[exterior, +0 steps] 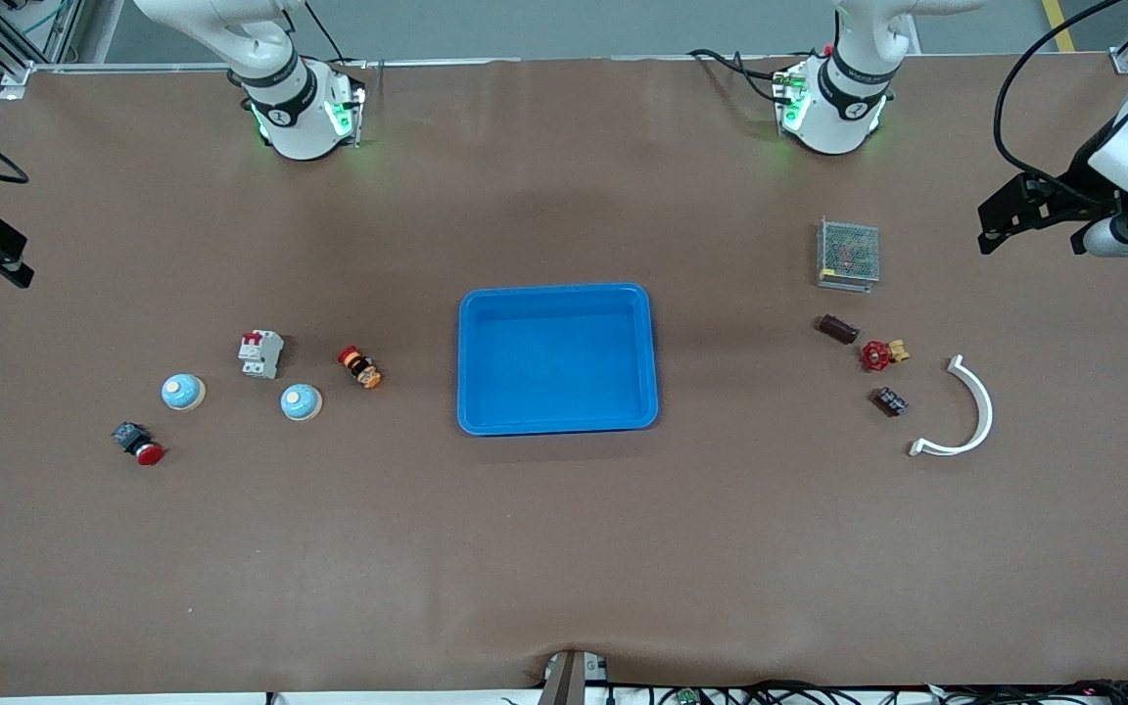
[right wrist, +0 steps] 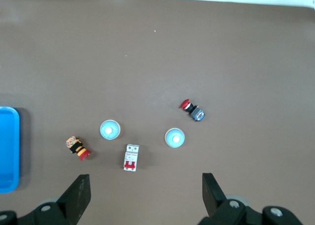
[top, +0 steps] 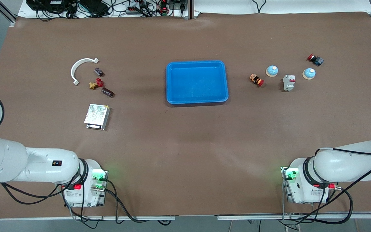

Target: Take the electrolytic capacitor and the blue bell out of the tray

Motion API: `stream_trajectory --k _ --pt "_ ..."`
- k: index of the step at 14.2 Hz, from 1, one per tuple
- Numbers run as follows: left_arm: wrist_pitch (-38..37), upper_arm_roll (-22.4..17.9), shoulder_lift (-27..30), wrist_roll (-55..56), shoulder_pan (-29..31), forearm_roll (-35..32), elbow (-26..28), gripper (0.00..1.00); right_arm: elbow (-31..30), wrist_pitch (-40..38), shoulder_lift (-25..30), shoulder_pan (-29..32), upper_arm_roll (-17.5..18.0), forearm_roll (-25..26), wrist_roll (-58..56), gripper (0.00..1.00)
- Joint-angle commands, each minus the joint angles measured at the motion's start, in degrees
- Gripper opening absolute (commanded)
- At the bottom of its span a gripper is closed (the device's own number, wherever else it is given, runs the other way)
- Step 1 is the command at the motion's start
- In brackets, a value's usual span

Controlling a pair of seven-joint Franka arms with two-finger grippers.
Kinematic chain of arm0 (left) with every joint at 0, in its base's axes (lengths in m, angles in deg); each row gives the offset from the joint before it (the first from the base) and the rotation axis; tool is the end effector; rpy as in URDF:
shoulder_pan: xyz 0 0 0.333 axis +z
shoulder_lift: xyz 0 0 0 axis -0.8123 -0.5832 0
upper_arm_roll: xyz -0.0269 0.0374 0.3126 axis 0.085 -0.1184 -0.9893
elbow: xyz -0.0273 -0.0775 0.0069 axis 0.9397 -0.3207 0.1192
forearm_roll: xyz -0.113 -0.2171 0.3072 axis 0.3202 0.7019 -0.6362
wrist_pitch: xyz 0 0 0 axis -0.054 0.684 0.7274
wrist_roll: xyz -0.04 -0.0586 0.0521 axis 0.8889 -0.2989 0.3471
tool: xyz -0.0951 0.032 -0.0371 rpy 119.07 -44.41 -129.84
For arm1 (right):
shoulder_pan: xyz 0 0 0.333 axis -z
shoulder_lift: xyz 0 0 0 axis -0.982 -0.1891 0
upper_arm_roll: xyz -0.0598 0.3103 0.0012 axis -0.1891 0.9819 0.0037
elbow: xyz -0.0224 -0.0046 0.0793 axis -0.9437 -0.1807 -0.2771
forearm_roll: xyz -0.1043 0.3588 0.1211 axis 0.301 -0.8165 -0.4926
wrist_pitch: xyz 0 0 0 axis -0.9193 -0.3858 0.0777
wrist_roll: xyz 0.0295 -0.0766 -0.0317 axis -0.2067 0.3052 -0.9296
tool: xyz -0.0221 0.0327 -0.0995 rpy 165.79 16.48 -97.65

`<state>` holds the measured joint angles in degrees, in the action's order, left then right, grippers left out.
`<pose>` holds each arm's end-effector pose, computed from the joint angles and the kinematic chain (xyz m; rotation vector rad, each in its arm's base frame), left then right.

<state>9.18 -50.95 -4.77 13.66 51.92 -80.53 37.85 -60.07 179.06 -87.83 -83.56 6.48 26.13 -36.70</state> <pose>0.5331 -0.0577 0.6365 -3.1200 0.0469 -0.0451 0.5544 -0.0558 0.6500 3.0758 0.1114 0.2257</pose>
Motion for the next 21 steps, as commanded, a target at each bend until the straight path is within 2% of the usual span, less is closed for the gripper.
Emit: stream_trajectory --k 1,6,17,21 --pt "-1.8 -0.1 0.2 -0.7 0.0 0.0 -1.1 1.0 2.5 -1.5 -1.6 2.5 0.6 -0.2 -3.6 1.0" --pt "-3.6 -0.2 0.3 -1.0 0.1 0.0 -1.1 1.0 2.2 -2.0 -1.6 2.3 0.6 -0.7 0.0 1.0" --pt "-4.0 -0.1 0.5 -1.2 0.5 -0.2 -1.8 1.0 2.4 -2.8 -1.6 2.5 0.6 -0.6 -0.2 1.0" --pt "-4.0 -0.3 -0.3 -2.9 0.6 -0.3 -3.7 1.0 2.6 -2.7 -1.5 2.5 0.6 -0.6 -0.1 1.0"
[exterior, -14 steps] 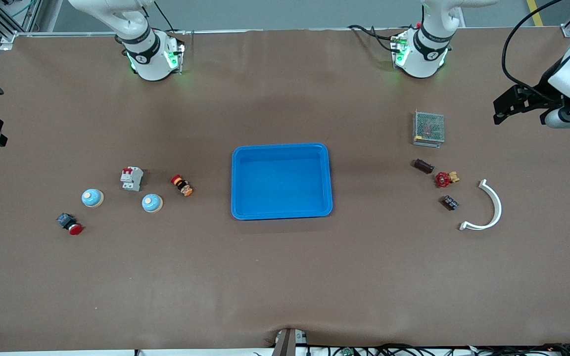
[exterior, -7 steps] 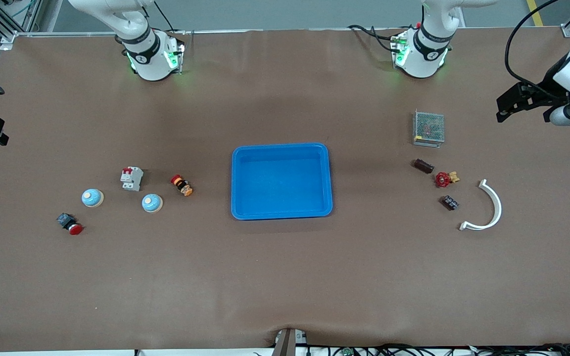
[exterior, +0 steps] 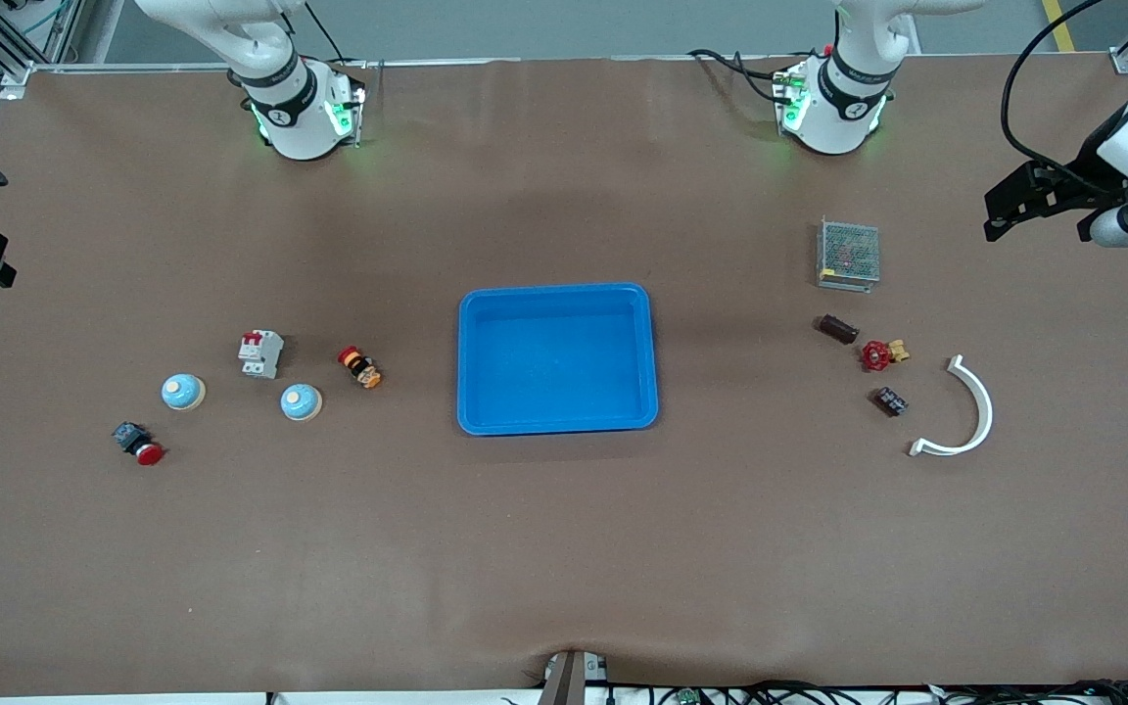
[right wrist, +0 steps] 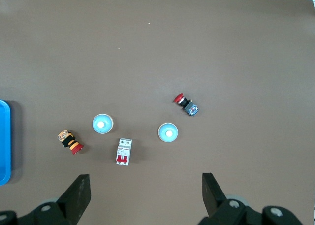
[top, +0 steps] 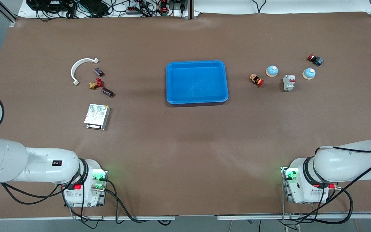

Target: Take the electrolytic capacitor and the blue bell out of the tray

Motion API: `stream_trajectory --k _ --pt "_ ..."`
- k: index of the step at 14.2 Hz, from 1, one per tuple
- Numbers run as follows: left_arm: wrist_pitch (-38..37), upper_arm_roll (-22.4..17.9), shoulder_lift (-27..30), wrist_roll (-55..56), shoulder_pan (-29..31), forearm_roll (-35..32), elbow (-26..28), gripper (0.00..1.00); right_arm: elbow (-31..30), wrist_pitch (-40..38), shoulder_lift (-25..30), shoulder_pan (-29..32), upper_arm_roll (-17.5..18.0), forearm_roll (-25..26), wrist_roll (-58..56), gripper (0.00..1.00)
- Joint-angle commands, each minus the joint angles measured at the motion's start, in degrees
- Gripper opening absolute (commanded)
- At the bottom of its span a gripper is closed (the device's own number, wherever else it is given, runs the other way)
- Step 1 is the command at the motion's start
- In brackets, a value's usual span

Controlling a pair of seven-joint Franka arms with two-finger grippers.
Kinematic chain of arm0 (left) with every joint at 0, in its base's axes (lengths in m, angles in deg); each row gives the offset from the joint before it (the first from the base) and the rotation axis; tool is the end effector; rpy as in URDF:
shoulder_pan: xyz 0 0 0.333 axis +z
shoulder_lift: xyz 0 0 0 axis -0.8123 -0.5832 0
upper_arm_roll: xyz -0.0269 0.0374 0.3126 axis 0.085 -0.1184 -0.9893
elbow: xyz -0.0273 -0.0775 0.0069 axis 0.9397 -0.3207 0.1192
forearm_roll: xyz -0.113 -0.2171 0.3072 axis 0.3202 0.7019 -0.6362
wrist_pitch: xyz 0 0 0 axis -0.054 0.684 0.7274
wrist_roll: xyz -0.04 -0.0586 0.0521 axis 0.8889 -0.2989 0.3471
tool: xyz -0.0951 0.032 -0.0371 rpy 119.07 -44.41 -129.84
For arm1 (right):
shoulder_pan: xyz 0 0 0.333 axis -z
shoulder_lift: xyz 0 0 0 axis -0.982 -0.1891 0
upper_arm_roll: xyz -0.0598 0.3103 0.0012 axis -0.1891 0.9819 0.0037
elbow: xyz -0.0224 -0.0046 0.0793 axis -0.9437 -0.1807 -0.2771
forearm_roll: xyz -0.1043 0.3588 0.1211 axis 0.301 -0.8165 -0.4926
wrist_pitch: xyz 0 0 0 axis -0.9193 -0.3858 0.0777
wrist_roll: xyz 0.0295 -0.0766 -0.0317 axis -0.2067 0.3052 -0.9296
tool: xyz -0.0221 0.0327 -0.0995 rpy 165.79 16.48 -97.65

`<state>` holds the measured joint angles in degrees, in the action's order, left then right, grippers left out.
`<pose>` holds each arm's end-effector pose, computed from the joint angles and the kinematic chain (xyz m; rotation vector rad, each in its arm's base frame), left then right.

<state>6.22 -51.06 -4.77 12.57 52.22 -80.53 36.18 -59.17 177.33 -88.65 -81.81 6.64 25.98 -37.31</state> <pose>0.5284 -0.0533 0.6456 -3.1180 0.0641 -0.0097 0.5544 -0.0705 0.6467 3.0811 0.0843 0.1806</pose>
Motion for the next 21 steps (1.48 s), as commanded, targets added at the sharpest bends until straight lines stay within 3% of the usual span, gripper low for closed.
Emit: stream_trajectory --k 1,21 --pt "-1.1 -0.1 -0.3 -1.9 0.3 -0.7 -2.1 1.0 1.7 -0.9 -0.7 0.8 0.5 -0.4 0.6 1.0" --pt "-2.9 -0.1 -0.3 -2.1 0.3 -1.4 -2.7 1.0 1.9 -0.8 -0.8 2.2 1.0 -0.6 0.6 1.0"
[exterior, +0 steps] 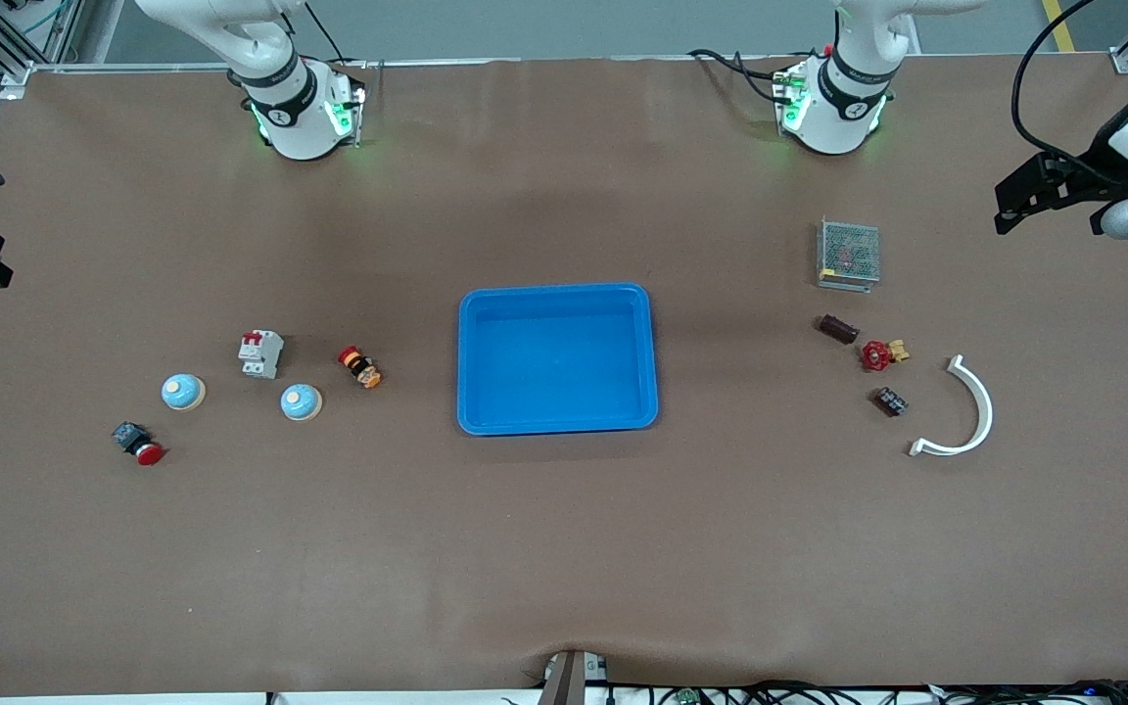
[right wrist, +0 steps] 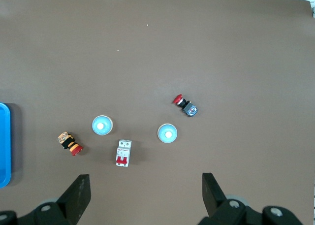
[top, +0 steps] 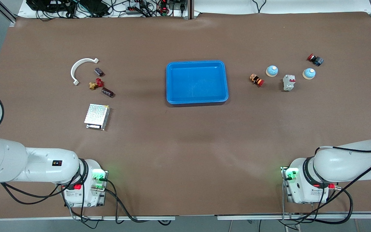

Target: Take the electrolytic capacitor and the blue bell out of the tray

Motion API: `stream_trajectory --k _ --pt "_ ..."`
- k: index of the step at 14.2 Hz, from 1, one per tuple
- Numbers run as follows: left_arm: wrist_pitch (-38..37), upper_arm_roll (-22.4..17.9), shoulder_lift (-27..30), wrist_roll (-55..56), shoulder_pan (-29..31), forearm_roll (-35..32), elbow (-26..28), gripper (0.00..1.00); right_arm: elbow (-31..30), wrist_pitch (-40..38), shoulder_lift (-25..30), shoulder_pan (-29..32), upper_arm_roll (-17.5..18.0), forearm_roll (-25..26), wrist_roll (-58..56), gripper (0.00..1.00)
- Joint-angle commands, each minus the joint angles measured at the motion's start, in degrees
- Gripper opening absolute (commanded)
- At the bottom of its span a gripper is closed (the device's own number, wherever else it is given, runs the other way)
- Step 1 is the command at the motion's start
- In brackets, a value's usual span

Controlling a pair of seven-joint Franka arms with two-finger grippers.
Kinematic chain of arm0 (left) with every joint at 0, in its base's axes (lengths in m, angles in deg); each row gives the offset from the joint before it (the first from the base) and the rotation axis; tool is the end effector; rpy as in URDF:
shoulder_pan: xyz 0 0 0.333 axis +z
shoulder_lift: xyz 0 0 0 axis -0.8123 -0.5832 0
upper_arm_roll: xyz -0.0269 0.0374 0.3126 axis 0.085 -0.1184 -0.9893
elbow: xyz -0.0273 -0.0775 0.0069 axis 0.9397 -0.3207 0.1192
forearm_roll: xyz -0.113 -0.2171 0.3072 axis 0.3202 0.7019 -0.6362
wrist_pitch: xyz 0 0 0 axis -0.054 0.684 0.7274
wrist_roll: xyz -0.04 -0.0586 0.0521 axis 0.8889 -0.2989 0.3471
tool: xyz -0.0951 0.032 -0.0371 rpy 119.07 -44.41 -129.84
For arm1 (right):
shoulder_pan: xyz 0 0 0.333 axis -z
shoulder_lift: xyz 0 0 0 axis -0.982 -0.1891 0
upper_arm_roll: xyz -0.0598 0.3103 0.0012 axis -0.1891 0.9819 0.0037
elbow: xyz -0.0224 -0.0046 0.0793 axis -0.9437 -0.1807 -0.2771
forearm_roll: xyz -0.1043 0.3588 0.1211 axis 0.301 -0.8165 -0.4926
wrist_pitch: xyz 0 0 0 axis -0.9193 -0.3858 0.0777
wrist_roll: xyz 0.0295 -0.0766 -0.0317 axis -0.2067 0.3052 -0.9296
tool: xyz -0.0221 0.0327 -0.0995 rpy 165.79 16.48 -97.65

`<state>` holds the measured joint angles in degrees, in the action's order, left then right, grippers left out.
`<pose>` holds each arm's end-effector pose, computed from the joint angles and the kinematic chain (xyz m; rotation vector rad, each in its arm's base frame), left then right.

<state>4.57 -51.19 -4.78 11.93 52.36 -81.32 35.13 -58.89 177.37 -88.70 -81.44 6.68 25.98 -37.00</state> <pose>0.5259 -0.0489 0.6516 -3.1034 0.0718 0.0056 0.5543 -0.0737 0.6486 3.0802 0.0670 0.1877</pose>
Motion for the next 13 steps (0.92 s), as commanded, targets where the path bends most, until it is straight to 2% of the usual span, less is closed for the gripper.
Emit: stream_trajectory --k 1,13 --pt "-1.3 0.1 -0.3 -1.5 0.2 -0.7 -1.6 1.0 1.6 -0.9 -0.7 1.9 1.0 -0.6 0.2 1.0" --pt "-1.3 0.0 -0.3 -0.5 0.5 -0.3 -2.1 1.0 1.6 -0.4 -0.8 0.8 1.1 -0.6 0.5 1.0"
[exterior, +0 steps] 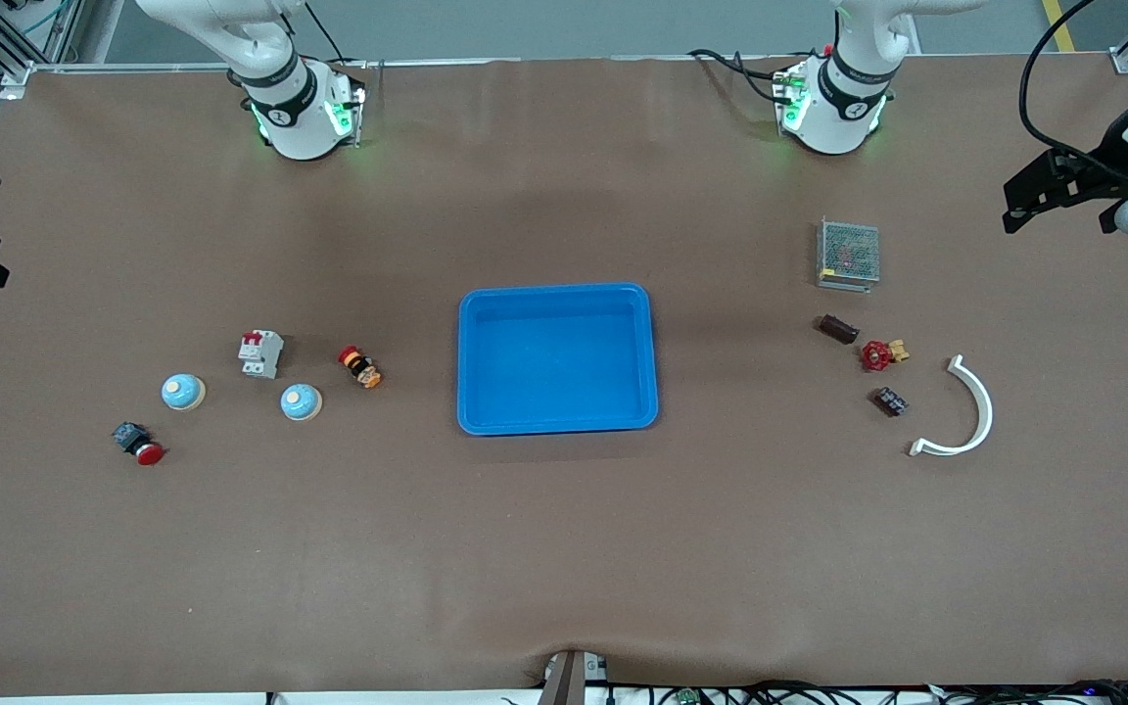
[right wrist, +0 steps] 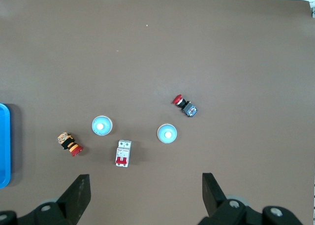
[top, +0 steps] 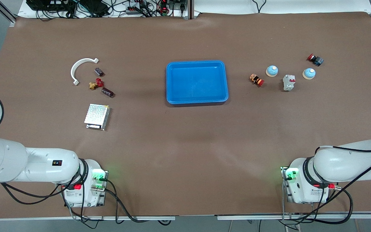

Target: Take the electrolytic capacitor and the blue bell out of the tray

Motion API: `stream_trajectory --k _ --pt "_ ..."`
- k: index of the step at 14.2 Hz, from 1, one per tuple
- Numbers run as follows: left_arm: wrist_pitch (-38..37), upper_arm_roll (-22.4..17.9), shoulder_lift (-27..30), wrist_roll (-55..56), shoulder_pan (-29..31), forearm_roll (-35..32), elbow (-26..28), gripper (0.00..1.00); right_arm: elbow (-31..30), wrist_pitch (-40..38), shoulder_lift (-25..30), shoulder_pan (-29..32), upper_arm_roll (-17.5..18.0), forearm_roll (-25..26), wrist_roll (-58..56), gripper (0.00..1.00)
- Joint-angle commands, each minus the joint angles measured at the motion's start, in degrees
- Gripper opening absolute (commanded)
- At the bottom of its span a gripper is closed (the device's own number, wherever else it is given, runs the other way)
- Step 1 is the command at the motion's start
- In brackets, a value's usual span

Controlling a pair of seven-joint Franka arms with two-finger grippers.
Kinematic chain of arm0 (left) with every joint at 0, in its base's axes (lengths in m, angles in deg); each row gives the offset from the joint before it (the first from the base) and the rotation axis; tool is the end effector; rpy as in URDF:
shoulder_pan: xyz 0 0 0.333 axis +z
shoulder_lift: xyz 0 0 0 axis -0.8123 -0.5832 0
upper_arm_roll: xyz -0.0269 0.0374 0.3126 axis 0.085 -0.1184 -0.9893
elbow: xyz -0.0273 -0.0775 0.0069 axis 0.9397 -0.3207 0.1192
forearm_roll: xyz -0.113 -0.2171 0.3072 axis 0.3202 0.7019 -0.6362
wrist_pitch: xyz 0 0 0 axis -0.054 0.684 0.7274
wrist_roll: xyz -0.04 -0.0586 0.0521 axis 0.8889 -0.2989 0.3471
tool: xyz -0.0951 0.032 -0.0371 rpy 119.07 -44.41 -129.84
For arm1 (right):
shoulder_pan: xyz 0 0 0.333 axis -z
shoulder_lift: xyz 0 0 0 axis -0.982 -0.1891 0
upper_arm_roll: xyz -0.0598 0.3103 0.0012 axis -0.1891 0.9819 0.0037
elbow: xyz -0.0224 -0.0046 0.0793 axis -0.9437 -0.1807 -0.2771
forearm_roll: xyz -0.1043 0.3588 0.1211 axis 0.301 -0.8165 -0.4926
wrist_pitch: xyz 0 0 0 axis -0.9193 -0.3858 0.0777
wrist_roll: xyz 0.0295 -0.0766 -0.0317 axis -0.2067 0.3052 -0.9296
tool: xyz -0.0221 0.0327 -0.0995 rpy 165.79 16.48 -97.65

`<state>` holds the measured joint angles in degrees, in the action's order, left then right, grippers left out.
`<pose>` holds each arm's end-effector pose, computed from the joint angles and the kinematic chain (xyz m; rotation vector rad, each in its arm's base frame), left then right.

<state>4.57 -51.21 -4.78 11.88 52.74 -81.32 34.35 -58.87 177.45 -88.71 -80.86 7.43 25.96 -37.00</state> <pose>0.5262 -0.0452 0.6579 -3.1046 0.0620 -0.0153 0.5548 -0.0719 0.6489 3.0800 0.0716 0.1903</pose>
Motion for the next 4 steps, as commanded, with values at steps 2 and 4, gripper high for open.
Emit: stream_trajectory --k 2,4 --pt "-1.3 0.1 -0.3 -0.5 0.1 -0.2 -1.3 1.0 1.5 -0.5 -0.8 -0.1 0.4 -0.6 0.5 1.0" --pt "-1.3 0.1 -0.3 -0.2 0.0 -0.2 -1.3 1.0 1.5 -0.6 -0.8 -0.2 0.4 -0.6 0.5 1.0"
